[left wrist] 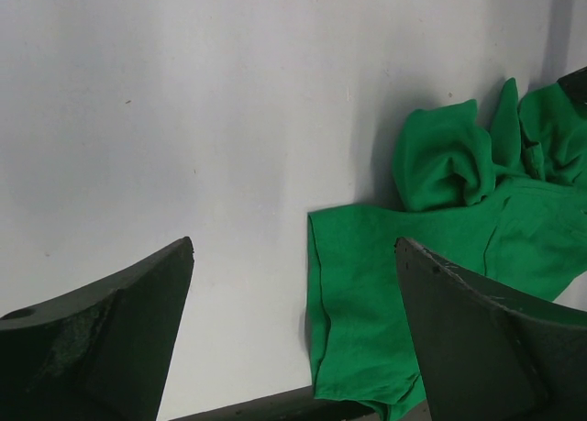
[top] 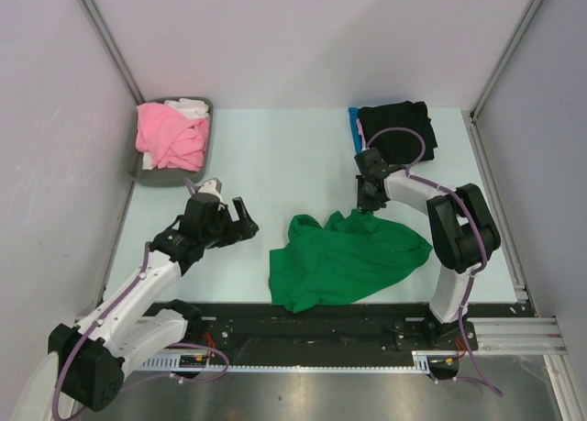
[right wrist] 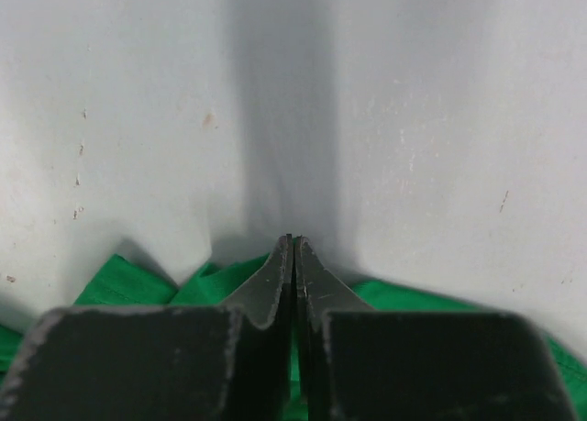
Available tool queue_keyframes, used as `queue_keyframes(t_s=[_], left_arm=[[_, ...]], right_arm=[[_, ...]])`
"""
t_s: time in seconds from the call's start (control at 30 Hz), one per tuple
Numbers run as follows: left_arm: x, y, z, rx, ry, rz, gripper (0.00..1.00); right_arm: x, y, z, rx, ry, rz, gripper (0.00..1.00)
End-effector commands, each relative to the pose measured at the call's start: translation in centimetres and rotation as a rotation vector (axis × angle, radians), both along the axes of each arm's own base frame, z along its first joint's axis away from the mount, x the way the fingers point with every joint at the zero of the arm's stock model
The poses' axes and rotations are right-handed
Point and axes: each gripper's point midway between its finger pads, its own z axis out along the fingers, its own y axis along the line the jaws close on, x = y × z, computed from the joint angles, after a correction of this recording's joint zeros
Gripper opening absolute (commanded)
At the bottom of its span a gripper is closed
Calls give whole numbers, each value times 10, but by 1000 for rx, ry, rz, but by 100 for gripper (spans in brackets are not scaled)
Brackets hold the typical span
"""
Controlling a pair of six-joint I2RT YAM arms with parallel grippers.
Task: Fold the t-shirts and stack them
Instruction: Flatten the tshirt out
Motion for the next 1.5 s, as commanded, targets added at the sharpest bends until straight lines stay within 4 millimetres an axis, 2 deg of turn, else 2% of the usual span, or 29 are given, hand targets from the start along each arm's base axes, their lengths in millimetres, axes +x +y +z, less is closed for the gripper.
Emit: queue_keyframes(t_s=[0.0,0.03,0.1,0.13,0.17,0.23,0.27,0.3,0.33,0.37,0.4,0.43,0.47,0.5,0.57,0.63,0.73,0.9,0.93,1.0,1.03,1.07,1.1,1.17,1.23,1.27,1.43,1.47], left_arm=[[6,-2,5,0,-43,-13,96],[6,-4,7,-8,-45,-20,96],[8,-6,14,-15,-58,-26,96],[10,-6,17,-17,-64,-26,95],[11,-7,20,-18,-67,-27,96],[18,-10,33,-24,-94,-31,95],[20,-11,37,-29,-103,-31,96],[24,-15,44,-41,-111,-43,96],[25,-18,48,-51,-113,-53,96],[26,-21,51,-59,-112,-63,95],[29,-25,57,-72,-121,-72,96],[30,-27,60,-81,-126,-77,95],[31,-30,63,-95,-128,-87,95],[34,-32,68,-105,-145,-86,95],[37,-37,75,-126,-157,-88,95],[42,-43,79,-153,-167,-97,96],[51,-55,90,-196,-189,-113,95],[64,-86,82,-202,-184,-147,95],[68,-89,79,-198,-184,-139,95],[71,-109,66,-199,-150,-171,94],[70,-123,68,-207,-147,-197,94],[72,-132,52,-188,-110,-205,93],[70,-140,49,-186,-97,-223,93],[59,-163,45,-188,-85,-278,89],[50,-177,38,-197,-65,-314,88],[40,-188,38,-220,-53,-353,88],[6,-218,24,-235,7,-444,86],[-7,-227,22,-225,13,-481,85]], right_arm=[[6,0,23,-2,-67,-14,0],[8,0,33,-5,-95,-16,0],[12,5,68,22,-179,-3,0],[16,6,87,23,-212,-4,0],[15,10,115,43,-266,6,0],[10,9,150,40,-314,11,0],[12,10,180,59,-373,8,0],[5,9,213,81,-442,8,0],[-2,0,230,69,-465,-11,0],[-5,-4,259,86,-520,-25,0],[-15,-15,287,99,-580,-46,0],[-24,-26,300,77,-598,-68,0],[-29,-33,328,88,-655,-88,0],[-42,-50,345,64,-691,-124,0],[-56,-66,372,58,-749,-159,0],[-74,-89,404,47,-822,-221,0],[-95,-121,426,-1,-873,-310,0],[-111,-150,425,-68,-877,-399,0],[-109,-152,419,-76,-861,-403,0],[-104,-143,408,-43,-826,-369,0],[-101,-140,401,-39,-806,-361,0],[-101,-138,398,-29,-800,-358,0],[-99,-136,397,-24,-797,-351,0],[-99,-135,395,-23,-794,-346,0],[-98,-135,394,-29,-792,-343,0],[-99,-137,395,-36,-791,-347,0],[-97,-144,385,-61,-777,-360,0],[-95,-142,383,-54,-773,-354,0]])
